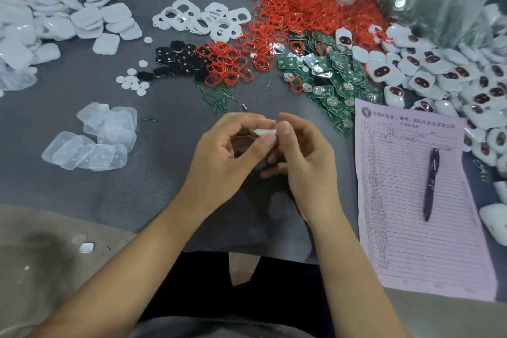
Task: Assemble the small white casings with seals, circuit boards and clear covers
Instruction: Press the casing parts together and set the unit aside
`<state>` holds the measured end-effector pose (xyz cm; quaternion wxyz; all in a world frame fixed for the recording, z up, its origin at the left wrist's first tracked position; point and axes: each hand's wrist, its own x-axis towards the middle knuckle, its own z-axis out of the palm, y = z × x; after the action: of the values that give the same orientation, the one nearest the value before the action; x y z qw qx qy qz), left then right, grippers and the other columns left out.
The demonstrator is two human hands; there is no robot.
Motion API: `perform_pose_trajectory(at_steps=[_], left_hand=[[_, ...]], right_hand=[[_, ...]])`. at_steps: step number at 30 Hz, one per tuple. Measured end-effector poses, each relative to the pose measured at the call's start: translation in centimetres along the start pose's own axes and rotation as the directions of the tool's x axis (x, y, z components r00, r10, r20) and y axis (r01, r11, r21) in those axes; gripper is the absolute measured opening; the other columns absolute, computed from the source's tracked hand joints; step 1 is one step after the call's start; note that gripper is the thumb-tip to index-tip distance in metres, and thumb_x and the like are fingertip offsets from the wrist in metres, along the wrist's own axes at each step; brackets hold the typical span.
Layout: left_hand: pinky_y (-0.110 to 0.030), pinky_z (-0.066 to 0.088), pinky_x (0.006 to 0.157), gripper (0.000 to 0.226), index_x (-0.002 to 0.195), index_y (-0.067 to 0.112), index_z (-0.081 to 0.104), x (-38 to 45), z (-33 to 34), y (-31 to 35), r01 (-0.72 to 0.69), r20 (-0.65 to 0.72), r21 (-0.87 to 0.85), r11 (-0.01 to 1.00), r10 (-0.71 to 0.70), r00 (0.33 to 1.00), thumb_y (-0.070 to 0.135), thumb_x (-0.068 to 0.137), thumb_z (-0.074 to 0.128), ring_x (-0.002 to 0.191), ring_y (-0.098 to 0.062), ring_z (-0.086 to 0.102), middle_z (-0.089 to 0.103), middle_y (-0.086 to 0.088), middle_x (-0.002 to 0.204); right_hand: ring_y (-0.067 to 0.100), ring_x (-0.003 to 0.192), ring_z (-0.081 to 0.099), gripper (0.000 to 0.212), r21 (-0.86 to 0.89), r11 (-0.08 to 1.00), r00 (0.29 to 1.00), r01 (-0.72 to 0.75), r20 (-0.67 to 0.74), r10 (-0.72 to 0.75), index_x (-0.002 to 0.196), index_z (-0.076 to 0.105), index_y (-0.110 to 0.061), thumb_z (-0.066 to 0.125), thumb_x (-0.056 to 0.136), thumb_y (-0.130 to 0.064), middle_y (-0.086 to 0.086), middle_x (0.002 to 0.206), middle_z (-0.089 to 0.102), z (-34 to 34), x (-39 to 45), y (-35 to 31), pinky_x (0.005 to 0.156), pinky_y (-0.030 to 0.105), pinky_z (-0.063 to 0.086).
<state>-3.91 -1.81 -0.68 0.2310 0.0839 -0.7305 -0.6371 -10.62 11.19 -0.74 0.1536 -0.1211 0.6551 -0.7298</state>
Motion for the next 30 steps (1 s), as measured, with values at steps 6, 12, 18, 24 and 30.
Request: perform_pose_trajectory(at_steps=[6,12,18,24,30], left_hand=[[-0.012,0.049,0.089,0.026,0.128,0.014,0.067,0.12,-0.11,-0.21,0.079,-0.036,0.006,0.997,-0.078,0.996,0.011,0.103,0.063,0.106,-0.002,0.069,0.072,0.004,0.119],[-0.016,0.054,0.086,0.025,0.126,0.014,0.07,0.09,-0.04,-0.21,0.091,0.019,0.096,0.991,-0.094,0.995,0.012,0.102,0.066,0.1,-0.001,0.072,0.076,0.007,0.112],[-0.025,0.06,0.071,0.024,0.117,0.024,0.065,-0.25,0.39,-0.09,0.139,0.099,0.027,0.99,-0.141,0.985,0.015,0.096,0.073,0.072,-0.014,0.076,0.078,0.001,0.084],[-0.02,0.058,0.068,0.022,0.12,0.015,0.067,-0.26,0.29,0.24,0.153,0.042,0.004,0.988,-0.153,0.987,0.019,0.099,0.069,0.075,-0.012,0.076,0.078,-0.001,0.087],[-0.03,0.064,0.07,0.018,0.119,0.006,0.067,-0.35,0.27,0.44,0.176,0.043,-0.042,0.983,-0.175,0.984,0.014,0.106,0.057,0.08,-0.017,0.078,0.08,-0.003,0.093]], right_hand=[[0.015,0.072,0.063,0.031,0.022,0.999,0.998,0.044,0.05,-0.045,0.13,0.065,-0.014,0.059,0.102,-0.001,0.001,0.089,0.067,-0.63,-0.17,-0.04,0.051,0.028,0.055],[0.012,0.064,0.059,0.025,0.099,0.995,1.0,0.005,-0.003,-0.005,0.125,0.067,-0.011,0.062,0.101,-0.008,-0.001,0.08,0.067,-0.7,0.16,0.3,0.048,0.023,0.051],[0.006,0.038,0.035,0.021,0.121,0.992,0.999,-0.042,0.04,0.037,0.113,0.077,-0.023,0.062,0.099,-0.027,-0.005,0.055,0.051,-0.97,0.11,0.43,0.038,0.016,0.028],[0.013,0.058,0.055,0.026,0.115,0.993,0.996,-0.03,0.084,0.02,0.117,0.074,-0.016,0.063,0.094,-0.015,0.005,0.08,0.069,-0.81,-0.03,0.02,0.042,0.025,0.048],[0.01,0.057,0.053,0.022,0.077,0.997,0.998,-0.016,0.061,0.012,0.112,0.076,-0.017,0.068,0.092,-0.014,0.002,0.074,0.068,-0.77,0.07,0.22,0.047,0.027,0.052]])
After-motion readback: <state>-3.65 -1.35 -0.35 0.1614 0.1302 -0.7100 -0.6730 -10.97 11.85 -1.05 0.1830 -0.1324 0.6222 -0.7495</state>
